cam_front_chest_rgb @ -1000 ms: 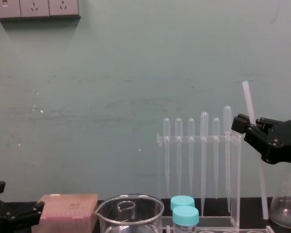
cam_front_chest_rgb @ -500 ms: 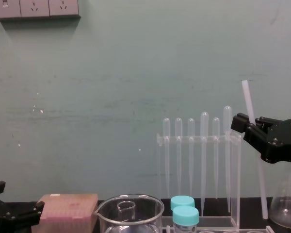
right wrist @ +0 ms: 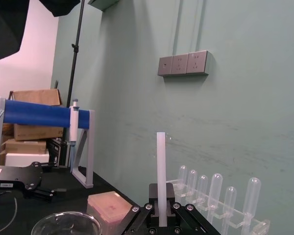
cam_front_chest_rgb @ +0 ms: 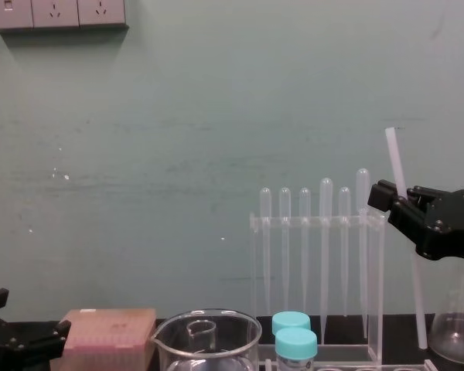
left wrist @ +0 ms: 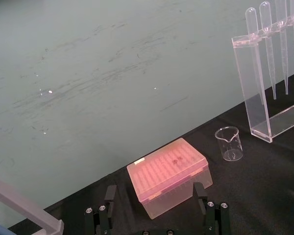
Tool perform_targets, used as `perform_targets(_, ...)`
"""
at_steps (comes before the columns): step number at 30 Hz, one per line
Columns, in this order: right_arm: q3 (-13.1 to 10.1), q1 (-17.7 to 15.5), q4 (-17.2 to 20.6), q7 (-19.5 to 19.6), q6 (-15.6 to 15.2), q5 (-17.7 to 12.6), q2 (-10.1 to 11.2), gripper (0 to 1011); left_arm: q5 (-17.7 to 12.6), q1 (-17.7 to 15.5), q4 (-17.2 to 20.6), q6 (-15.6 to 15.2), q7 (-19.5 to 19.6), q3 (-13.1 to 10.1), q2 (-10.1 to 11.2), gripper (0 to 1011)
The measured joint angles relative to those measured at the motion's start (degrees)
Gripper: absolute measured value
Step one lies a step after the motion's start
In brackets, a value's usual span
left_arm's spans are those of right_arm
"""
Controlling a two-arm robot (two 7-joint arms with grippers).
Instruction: Pick up the stirring rod with one hand, then place it down.
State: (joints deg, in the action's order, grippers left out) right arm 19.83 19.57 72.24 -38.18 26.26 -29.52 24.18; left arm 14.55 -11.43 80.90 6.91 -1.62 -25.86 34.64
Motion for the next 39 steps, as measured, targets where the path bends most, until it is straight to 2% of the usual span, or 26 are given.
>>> perform_targets(39, 0.0, 0.0, 0.0, 0.0, 0.0, 0.0, 0.0, 68, 0.0, 0.0, 0.0, 0.0, 0.0, 0.0, 0.0, 1000)
